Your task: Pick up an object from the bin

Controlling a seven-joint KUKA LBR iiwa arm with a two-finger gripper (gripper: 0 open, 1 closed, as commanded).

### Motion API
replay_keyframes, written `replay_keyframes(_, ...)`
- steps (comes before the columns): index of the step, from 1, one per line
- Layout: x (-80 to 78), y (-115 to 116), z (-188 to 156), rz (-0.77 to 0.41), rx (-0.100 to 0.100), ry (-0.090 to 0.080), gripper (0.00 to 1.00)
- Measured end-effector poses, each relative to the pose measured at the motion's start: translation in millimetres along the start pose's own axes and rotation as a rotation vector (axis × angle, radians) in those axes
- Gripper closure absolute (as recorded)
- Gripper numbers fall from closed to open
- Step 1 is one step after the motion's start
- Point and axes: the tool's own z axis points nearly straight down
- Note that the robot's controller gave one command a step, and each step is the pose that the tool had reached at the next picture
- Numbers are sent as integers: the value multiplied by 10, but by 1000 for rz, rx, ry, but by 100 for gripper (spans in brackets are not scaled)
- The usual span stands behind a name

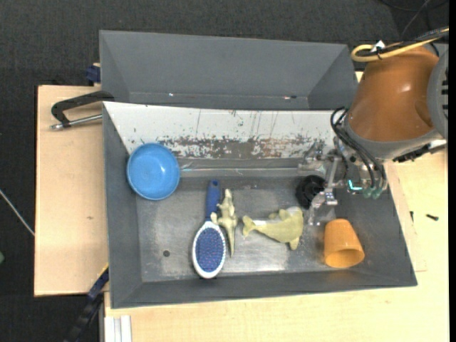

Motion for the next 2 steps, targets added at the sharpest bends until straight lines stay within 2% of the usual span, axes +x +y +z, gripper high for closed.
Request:
replay_keyframes(1, 41, 66, 1280, 129, -1, -14, 0)
replay_keyframes(2, 14, 63, 1242, 127, 0, -23, 100)
